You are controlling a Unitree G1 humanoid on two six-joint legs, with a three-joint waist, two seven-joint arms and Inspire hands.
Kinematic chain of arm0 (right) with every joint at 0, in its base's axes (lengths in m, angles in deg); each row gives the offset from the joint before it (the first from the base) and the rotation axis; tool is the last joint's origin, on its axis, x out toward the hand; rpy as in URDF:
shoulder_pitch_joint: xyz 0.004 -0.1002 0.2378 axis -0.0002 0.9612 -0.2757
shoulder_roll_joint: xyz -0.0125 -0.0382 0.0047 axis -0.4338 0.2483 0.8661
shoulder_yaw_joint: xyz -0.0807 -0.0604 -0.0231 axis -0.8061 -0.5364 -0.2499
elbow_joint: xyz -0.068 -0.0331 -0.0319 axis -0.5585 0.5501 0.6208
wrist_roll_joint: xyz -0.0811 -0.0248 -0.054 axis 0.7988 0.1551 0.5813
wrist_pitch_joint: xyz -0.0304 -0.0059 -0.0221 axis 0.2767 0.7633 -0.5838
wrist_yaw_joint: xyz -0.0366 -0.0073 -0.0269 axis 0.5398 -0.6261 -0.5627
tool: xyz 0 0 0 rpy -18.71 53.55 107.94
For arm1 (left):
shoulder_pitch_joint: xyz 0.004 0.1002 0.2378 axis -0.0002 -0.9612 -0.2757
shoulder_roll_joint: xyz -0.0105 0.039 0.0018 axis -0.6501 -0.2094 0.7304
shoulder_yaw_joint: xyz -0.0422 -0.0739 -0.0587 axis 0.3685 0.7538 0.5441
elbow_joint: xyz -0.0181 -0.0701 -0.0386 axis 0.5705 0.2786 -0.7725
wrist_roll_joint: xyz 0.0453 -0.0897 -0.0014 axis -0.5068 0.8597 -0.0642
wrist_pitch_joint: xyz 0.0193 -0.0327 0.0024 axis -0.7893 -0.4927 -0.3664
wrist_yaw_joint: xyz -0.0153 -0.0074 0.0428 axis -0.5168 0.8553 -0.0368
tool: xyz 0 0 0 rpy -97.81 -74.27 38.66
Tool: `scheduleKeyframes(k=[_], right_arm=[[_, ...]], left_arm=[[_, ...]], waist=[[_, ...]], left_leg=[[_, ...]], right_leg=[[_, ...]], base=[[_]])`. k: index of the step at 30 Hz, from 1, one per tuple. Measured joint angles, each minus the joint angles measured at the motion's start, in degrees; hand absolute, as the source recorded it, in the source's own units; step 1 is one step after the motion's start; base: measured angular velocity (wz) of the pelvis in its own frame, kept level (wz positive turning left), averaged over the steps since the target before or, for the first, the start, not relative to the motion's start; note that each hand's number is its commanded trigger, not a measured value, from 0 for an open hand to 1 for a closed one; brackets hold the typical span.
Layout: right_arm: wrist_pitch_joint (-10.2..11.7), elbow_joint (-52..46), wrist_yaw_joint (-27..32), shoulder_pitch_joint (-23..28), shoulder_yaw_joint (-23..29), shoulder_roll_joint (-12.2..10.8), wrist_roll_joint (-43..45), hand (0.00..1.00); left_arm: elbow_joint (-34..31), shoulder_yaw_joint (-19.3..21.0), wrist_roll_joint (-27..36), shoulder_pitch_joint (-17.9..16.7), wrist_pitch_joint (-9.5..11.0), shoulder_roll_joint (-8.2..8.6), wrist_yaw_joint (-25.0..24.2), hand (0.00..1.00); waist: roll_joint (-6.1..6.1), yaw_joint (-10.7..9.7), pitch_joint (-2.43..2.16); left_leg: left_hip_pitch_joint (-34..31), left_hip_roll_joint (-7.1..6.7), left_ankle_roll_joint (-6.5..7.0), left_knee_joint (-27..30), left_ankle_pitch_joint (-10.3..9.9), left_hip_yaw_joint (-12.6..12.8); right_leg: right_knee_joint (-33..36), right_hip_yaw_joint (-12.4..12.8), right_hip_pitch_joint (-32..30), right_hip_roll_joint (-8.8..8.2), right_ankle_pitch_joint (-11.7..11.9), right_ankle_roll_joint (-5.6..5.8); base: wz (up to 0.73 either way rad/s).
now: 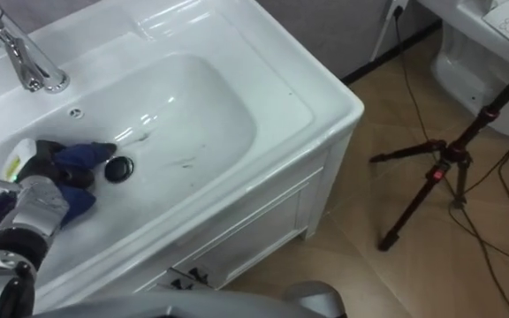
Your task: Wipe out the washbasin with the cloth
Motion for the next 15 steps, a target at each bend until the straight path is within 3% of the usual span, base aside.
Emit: scheduleKeyframes(k=[3, 5, 11, 12, 13, 14, 15], right_arm=[[0.06, -0.12, 1.15, -0.03, 1.76, 0.05, 0.54, 0.00], [0.01, -0.03, 1.96, -0.09, 2.04, 0.50, 1.11, 0.00], [-0.52, -0.60, 2.60, -0.52, 2.10, 1.04, 3.03, 0.00], [-0.63, -0.86, 2.67, -0.62, 2.09, 1.18, 3.03, 0.00], [-0.66, -1.47, 2.80, -0.94, 2.10, 1.43, 3.05, 0.00], [-0.67, -1.40, 3.18, -1.27, 2.07, 1.67, 3.06, 0.00], [-0.67, -1.33, 3.31, -1.34, 2.07, 1.77, 3.07, 0.00]], left_arm=[[-0.01, 1.69, -1.69, -1.00, -0.40, -1.00, 0.70, 1.00], [-0.02, 1.77, -2.59, -3.51, -0.42, -1.38, 0.96, 1.00], [-1.06, 2.60, -11.26, -6.96, -0.03, -1.37, 1.98, 1.00], [-1.33, 2.74, -11.78, -7.38, -0.03, -1.37, 2.10, 1.00], [-1.92, 2.78, -11.89, -8.68, 0.00, -1.37, 2.57, 1.00], [-1.92, 2.75, -11.87, -9.13, 0.00, -1.28, 3.27, 1.00], [-1.90, 2.74, -11.91, -9.32, 0.00, -1.23, 3.35, 1.00]], waist=[[0.78, 1.21, 0.13], [1.42, 1.61, -0.02], [1.64, 2.75, -0.19], [1.56, 2.82, -0.16], [2.05, 3.04, -0.49], [1.66, 3.02, -0.23], [1.90, 3.01, -0.43]], left_leg=[[0.42, -0.02, -0.01, -0.31, 0.01, -0.45], [0.95, -0.03, -0.01, -0.39, 0.01, -0.91], [1.43, 0.01, -0.32, -0.20, 0.19, -1.92], [1.42, 0.04, -0.37, -0.20, 0.23, -1.92], [1.50, 0.08, -0.46, -0.21, 0.29, -2.01], [1.73, 0.10, -0.50, -0.21, 0.32, -2.50], [1.79, 0.09, -0.50, -0.21, 0.32, -2.97]], right_leg=[[-0.22, -0.24, 0.43, 0.08, 0.00, 0.00], [-0.99, -0.30, 1.46, 0.07, 0.00, 0.00], [-1.00, -0.35, 2.22, 0.19, -0.29, -0.49], [-0.98, -0.39, 2.16, 0.22, -0.31, -0.53], [-1.00, -0.42, 2.18, 0.27, -0.28, -0.64], [-1.02, -0.47, 2.20, 0.28, -0.29, -0.69], [-1.00, -0.50, 2.27, 0.36, -0.31, -0.73]], base=[[0.04], [0.02], [0.00], [-0.07], [-0.06], [-0.04], [0.00]])
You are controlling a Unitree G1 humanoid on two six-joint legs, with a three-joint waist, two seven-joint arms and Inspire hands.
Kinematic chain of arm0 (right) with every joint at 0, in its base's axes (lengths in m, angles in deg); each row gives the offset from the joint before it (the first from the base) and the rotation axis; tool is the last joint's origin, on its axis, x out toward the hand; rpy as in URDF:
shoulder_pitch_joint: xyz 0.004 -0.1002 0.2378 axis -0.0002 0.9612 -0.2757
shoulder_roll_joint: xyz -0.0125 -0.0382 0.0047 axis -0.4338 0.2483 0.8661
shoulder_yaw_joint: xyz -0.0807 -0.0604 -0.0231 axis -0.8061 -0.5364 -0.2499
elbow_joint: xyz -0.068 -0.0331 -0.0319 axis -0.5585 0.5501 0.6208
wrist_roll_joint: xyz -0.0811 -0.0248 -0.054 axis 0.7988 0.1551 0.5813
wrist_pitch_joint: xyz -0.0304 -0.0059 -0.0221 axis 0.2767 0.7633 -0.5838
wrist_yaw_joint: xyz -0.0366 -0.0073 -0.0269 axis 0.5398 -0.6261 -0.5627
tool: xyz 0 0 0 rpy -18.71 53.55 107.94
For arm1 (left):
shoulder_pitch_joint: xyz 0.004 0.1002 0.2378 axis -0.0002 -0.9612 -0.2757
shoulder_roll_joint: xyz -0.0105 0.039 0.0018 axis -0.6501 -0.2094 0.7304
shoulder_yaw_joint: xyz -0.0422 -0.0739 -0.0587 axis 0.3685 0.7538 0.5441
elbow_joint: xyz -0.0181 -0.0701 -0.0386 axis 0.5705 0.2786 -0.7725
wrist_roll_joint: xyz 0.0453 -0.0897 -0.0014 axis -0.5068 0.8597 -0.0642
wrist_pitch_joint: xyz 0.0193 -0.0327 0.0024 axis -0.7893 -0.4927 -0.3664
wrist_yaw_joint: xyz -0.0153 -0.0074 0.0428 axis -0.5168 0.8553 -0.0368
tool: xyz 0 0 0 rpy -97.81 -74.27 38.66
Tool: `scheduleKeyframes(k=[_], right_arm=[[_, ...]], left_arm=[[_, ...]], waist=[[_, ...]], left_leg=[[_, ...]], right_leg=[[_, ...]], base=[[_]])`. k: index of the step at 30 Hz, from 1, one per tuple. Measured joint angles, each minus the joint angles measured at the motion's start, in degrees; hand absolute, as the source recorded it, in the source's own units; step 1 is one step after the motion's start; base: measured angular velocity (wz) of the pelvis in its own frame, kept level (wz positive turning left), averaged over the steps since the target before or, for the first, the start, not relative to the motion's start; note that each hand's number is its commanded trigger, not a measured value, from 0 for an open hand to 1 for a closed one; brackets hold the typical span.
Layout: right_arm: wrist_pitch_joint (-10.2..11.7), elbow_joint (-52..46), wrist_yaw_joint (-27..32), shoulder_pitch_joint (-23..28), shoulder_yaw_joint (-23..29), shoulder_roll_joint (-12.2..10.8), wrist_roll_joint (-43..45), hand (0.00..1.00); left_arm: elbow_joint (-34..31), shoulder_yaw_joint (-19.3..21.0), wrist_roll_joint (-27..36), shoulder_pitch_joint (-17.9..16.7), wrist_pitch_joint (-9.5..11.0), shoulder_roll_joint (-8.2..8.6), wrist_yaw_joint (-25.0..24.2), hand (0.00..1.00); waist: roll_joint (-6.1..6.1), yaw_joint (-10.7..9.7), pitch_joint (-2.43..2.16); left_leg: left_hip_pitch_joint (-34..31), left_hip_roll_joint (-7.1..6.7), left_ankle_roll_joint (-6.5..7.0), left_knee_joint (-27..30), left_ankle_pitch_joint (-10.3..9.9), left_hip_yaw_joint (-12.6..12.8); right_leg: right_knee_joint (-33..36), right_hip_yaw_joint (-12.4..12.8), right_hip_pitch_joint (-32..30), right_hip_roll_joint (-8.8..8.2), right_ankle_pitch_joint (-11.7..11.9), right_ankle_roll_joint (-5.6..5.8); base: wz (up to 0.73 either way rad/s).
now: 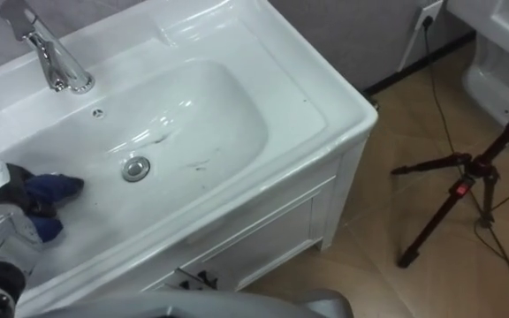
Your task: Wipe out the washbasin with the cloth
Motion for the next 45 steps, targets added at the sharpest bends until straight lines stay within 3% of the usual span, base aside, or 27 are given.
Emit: scheduleKeyframes(k=[1, 12, 18, 22, 27, 33, 35, 38, 45], right_arm=[[0.01, 0.04, 0.05, -0.34, 0.00, 0.18, -0.04, 0.00], [0.20, 0.02, -0.02, -2.45, -0.65, 0.20, -0.37, 0.00], [0.35, 0.03, -0.04, -2.59, -0.86, 0.06, -0.58, 0.00], [0.41, 0.17, -0.11, -1.61, -1.46, -0.10, -1.18, 0.00], [0.22, 0.19, -0.07, -1.88, -2.75, -0.19, -2.02, 0.00], [0.73, 1.95, 0.03, -5.68, -7.93, -0.57, -3.62, 0.00], [1.30, 3.84, 0.08, -7.93, -9.66, -0.41, -5.33, 0.00], [1.83, 3.98, 1.17, -9.39, -10.52, -0.65, -7.39, 0.00], [2.48, 6.38, 3.07, -12.19, -12.62, -0.61, -10.33, 0.00]], left_arm=[[0.01, 0.00, -0.25, -0.55, 0.03, 0.00, 0.12, 1.00], [-2.15, -0.64, -0.85, -2.77, 0.12, 1.04, 1.02, 1.00], [-2.80, -1.22, -0.87, -2.74, -0.19, 1.29, 1.40, 1.00], [-3.75, -1.22, -0.21, -2.64, -0.22, 1.76, 1.39, 1.00], [-2.04, -2.52, 6.17, 2.56, -1.33, 2.73, 0.64, 1.00], [8.16, -6.85, 17.29, 15.90, -1.41, 3.02, -0.47, 1.00], [12.06, -10.21, 23.69, 20.80, -1.39, 3.27, -0.52, 1.00], [16.53, -11.37, 30.34, 26.34, -0.85, 4.05, -0.45, 1.00], [20.15, -12.62, 38.57, 32.88, -0.13, 4.83, 1.17, 1.00]], waist=[[0.24, 0.01, -0.28], [0.33, -0.26, -0.27], [-0.39, -0.52, -0.15], [-1.56, -0.58, -0.16], [-2.49, -0.77, -0.03], [-2.32, -1.89, 0.77], [-2.05, -2.91, 1.29], [-2.23, -4.28, 1.46], [-3.20, -7.49, 2.10]], left_leg=[[0.04, -0.01, -0.01, 0.00, 0.01, -0.41], [0.09, -0.05, -0.09, -0.02, 0.05, -1.97], [0.22, -0.03, -0.10, -0.03, 0.06, -2.23], [0.03, -0.03, -0.11, -0.20, 0.07, -2.30], [-2.12, -0.16, -0.12, 0.38, 0.07, -2.05], [-8.86, -0.24, 0.08, 3.52, 0.16, -1.63], [-11.04, -0.56, 0.53, 4.22, 0.48, -1.42], [-13.76, -1.24, 0.83, 5.45, 0.66, -0.54], [-19.45, -1.54, 0.93, 9.30, 0.64, 1.08]], right_leg=[[-0.01, -0.01, 0.02, 0.13, -0.03, -0.06], [-0.91, -1.25, 0.77, 0.06, -0.07, -0.19], [-0.88, -1.24, 0.83, -0.21, -0.19, -0.31], [-0.96, -1.26, 0.87, -0.24, -0.20, -0.31], [0.26, -1.08, -1.83, -0.38, -0.27, -0.09], [4.54, -0.91, -9.33, -1.23, -0.32, -0.08], [7.10, -0.83, -12.31, -1.53, -0.55, -0.12], [10.76, -0.25, -16.25, -2.45, -1.71, -0.03], [15.96, 2.23, -23.79, -3.26, -2.46, -0.04]], base=[[0.00], [0.04], [0.01], [0.01], [0.03], [-0.04], [0.00], [-0.03], [-0.10]])
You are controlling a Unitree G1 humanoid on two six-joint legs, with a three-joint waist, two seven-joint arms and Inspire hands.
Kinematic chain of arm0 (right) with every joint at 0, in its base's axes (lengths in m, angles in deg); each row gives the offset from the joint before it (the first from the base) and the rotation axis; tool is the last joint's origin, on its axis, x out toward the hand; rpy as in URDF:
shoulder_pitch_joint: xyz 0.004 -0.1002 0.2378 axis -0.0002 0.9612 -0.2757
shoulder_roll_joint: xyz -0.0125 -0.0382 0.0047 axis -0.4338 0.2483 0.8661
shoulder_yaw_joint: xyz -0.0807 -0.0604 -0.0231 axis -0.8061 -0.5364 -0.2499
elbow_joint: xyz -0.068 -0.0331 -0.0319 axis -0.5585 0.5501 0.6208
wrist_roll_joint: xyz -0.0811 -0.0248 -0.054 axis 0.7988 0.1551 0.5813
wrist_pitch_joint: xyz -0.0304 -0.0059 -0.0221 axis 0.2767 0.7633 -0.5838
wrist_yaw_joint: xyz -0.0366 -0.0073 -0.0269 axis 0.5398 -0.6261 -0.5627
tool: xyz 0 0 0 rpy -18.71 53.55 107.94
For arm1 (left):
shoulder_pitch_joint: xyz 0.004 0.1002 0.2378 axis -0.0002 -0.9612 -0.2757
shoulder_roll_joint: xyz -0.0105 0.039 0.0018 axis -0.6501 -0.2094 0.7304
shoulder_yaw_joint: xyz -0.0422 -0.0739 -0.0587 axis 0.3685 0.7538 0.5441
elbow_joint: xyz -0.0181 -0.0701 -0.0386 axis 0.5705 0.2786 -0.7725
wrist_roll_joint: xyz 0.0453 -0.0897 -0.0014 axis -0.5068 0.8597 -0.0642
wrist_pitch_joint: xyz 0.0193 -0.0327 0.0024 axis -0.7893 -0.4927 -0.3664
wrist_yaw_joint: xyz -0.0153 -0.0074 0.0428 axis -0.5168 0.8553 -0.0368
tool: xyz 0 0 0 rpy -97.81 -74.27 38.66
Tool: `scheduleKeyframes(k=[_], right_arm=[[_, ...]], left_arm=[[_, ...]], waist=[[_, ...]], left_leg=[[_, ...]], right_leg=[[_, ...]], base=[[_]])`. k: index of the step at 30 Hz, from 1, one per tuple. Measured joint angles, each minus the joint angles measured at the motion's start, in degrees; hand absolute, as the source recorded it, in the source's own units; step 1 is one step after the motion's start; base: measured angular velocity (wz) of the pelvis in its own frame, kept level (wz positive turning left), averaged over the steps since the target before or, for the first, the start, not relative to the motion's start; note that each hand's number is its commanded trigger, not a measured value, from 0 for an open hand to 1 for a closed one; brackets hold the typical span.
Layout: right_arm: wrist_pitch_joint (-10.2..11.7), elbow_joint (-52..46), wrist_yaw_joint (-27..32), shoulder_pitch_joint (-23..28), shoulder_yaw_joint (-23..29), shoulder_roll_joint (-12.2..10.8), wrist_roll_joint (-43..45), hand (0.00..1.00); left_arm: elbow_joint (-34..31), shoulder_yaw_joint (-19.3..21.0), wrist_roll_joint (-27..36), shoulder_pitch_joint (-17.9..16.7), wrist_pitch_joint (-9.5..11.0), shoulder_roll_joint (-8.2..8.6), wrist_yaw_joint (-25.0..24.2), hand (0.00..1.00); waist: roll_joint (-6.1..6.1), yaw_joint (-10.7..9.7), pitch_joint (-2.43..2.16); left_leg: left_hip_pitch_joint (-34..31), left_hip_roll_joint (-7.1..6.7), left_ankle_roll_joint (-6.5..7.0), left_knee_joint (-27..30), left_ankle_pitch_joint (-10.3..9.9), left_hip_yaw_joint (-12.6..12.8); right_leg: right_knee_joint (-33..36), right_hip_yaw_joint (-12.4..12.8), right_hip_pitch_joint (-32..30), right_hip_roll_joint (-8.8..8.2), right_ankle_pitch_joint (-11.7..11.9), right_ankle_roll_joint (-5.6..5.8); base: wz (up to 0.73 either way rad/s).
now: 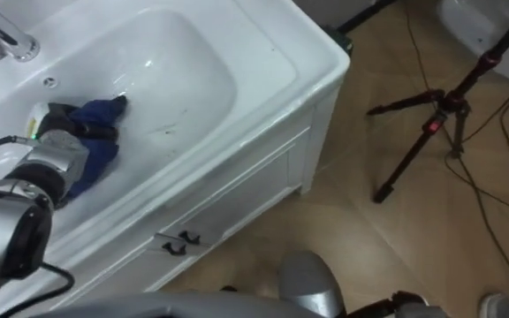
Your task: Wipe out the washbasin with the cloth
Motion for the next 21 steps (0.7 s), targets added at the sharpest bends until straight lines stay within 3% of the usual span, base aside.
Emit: scheduleKeyframes(k=[4, 10, 13, 17, 21], right_arm=[[0.00, 1.20, 0.40, -0.11, -2.46, 0.02, -1.56, 0.00], [-0.02, 4.23, -0.33, -1.42, -3.12, -0.03, -2.15, 0.00], [0.03, 4.28, -0.32, -2.40, -3.87, 0.12, -3.83, 0.00], [0.86, 3.94, -0.99, -3.68, -4.33, 0.51, -5.63, 0.00], [1.84, 3.49, -1.43, -4.47, -4.30, 0.93, -6.08, 0.00]], left_arm=[[2.29, -1.42, 3.20, 1.94, 0.21, -0.11, 2.58, 1.00], [2.39, -2.27, 9.15, 3.31, 0.35, 0.29, 4.05, 1.00], [1.76, -5.42, 11.32, 5.19, 0.62, 1.58, 4.78, 1.00], [1.16, -8.81, 11.91, 8.65, 4.14, 5.34, 5.34, 1.00], [0.45, -9.89, 13.41, 9.39, 4.99, 5.47, 5.27, 1.00]], waist=[[-0.21, -2.32, 0.18], [-0.17, -3.41, 0.30], [0.28, -3.95, 0.23], [0.53, -4.63, 0.38], [1.03, -5.35, 0.63]], left_leg=[[-2.50, -0.50, 0.12, 1.75, 0.04, -0.77], [-4.21, -0.45, 0.75, 2.88, 0.37, -0.91], [-4.96, -0.41, 1.57, 2.67, 0.26, -1.11], [-4.98, -0.71, 2.19, 2.24, -0.03, -0.76], [-4.33, -0.66, 2.33, 1.89, -0.14, -0.63]], right_leg=[[2.54, 0.03, -2.59, -0.67, -0.84, 0.15], [2.81, -0.78, -3.62, -1.12, -0.33, 0.56], [2.94, -1.54, -4.21, -1.35, 0.01, 0.92], [2.71, -1.78, -3.91, -1.88, 0.71, 1.05], [2.03, -1.70, -3.43, -1.72, 0.75, 1.10]], base=[[0.12], [0.09], [0.11], [-0.05], [-0.05]])
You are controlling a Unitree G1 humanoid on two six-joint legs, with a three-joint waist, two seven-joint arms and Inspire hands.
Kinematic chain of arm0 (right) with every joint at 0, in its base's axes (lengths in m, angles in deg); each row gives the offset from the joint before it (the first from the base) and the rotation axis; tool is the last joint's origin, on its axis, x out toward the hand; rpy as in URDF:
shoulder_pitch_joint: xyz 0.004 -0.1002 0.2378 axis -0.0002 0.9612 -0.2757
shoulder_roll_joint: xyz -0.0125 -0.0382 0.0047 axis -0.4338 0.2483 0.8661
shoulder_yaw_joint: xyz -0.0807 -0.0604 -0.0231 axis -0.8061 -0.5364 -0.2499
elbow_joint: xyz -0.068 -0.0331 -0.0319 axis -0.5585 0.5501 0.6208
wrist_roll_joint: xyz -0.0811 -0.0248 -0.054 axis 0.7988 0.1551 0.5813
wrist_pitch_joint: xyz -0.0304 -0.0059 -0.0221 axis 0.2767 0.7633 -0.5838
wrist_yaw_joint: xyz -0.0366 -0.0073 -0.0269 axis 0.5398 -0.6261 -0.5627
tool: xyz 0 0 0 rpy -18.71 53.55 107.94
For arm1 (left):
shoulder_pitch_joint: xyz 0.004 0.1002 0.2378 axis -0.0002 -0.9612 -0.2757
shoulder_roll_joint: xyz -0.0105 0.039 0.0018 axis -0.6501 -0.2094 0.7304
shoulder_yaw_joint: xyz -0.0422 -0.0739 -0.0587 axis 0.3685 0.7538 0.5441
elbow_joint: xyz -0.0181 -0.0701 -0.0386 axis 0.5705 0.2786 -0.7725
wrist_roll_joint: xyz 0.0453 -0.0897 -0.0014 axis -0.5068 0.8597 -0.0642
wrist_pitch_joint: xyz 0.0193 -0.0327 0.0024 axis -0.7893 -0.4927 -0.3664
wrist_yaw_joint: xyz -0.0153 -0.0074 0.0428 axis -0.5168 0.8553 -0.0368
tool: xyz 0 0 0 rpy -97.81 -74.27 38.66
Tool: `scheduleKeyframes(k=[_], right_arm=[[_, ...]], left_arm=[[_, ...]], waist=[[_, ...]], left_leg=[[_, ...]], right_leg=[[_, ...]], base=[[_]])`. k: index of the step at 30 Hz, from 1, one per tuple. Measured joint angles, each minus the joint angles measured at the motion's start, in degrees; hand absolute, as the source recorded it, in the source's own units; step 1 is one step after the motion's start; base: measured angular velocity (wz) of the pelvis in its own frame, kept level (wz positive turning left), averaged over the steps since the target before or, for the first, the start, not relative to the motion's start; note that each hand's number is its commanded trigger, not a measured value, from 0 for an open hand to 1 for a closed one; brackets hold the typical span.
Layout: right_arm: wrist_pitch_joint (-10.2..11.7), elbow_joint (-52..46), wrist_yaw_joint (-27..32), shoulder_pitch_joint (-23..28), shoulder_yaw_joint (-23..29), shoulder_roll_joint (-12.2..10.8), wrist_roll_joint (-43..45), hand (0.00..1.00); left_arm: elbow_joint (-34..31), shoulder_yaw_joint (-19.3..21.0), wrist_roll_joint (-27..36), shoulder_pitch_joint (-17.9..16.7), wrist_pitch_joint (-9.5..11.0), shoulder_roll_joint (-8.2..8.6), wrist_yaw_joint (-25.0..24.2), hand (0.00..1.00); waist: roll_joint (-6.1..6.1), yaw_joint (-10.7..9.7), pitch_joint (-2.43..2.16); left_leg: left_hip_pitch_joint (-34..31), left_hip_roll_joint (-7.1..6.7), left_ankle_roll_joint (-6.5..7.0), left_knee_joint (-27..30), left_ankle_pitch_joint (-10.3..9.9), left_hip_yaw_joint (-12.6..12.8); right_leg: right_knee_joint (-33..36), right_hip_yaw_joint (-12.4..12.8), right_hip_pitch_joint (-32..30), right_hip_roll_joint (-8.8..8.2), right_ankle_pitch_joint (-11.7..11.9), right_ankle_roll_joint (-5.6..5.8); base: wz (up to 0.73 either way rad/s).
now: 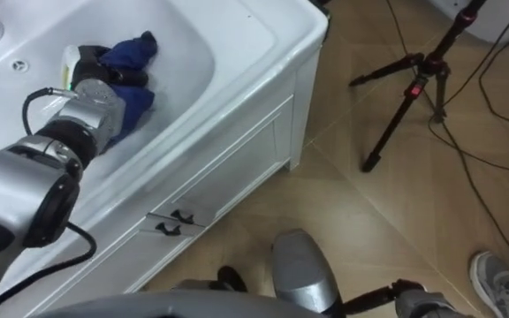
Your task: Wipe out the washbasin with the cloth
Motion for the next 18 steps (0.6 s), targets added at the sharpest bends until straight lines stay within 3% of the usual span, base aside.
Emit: scheduleKeyframes(k=[12, 18], right_arm=[[1.01, 0.58, -0.04, -0.21, -2.47, 0.21, -1.73, 0.00], [2.60, 0.82, 0.00, -0.05, -3.33, 0.22, -1.73, 0.00]], left_arm=[[-1.95, 0.44, 3.80, 0.00, 0.71, -0.34, 0.03, 1.00], [-3.55, -0.23, 3.84, -0.02, 1.54, 0.44, -0.07, 1.00]], waist=[[0.39, 0.08, -0.05], [0.38, 0.02, 0.01]], left_leg=[[0.60, -0.01, -0.03, -0.79, 0.04, 0.45], [0.62, 0.02, 0.03, -0.99, 0.06, 0.31]], right_leg=[[-1.03, 0.16, 0.61, 0.18, 0.12, 0.17], [-2.11, -0.24, 1.42, 0.20, 0.41, 0.43]], base=[[-0.01], [0.04]])
